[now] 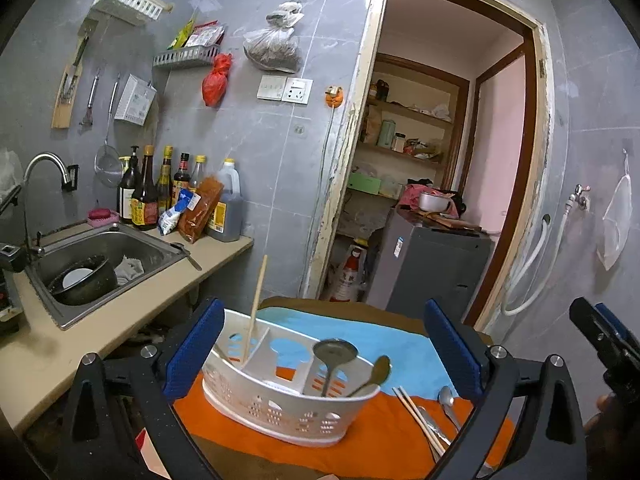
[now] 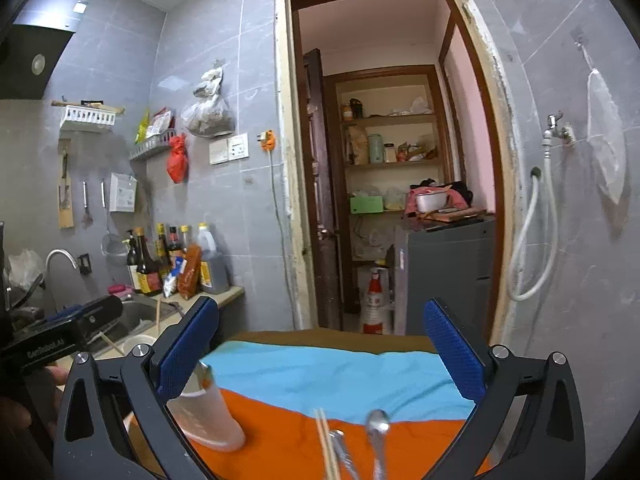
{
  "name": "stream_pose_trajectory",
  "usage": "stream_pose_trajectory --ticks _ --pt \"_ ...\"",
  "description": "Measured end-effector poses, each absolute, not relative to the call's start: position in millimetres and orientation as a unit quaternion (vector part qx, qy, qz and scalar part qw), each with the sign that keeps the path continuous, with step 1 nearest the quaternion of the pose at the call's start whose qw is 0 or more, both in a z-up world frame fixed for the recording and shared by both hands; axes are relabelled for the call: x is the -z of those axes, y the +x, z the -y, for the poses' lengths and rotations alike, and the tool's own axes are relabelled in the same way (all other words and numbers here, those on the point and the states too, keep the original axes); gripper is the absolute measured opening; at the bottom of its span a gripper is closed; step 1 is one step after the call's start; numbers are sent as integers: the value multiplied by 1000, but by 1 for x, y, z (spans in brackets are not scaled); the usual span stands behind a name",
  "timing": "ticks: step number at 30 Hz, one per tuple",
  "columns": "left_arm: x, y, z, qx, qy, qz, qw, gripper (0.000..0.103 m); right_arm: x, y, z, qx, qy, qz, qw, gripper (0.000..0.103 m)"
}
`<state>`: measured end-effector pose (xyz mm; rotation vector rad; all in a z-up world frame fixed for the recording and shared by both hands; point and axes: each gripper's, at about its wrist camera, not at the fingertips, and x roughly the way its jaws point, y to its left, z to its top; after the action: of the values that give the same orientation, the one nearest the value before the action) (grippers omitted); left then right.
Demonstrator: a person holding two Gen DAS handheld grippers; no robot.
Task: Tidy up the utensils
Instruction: 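Open the left tool over the holder while the right tool releases the gold spoon into it, then lower the left tool over the chopsticks while the right tool moves over the silver spoon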
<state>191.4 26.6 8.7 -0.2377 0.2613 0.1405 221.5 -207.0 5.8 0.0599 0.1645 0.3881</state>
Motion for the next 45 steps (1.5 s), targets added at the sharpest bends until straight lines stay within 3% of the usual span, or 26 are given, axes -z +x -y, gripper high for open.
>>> stream_pose_trajectory --ticks 15,39,42,45 --pt "27 189 43 -80 -89 -147 982 98 24 224 263 -165 17 -106 980 103" --pt "123 289 108 -64 -121 -330 934 97 109 304 312 -205 37 -196 958 103" --pt "128 302 108 -53 -121 -347 928 91 117 320 313 -216 57 -221 949 103" --pt "140 318 108 -39 -123 -376 917 75 125 334 310 -231 58 -246 939 102"
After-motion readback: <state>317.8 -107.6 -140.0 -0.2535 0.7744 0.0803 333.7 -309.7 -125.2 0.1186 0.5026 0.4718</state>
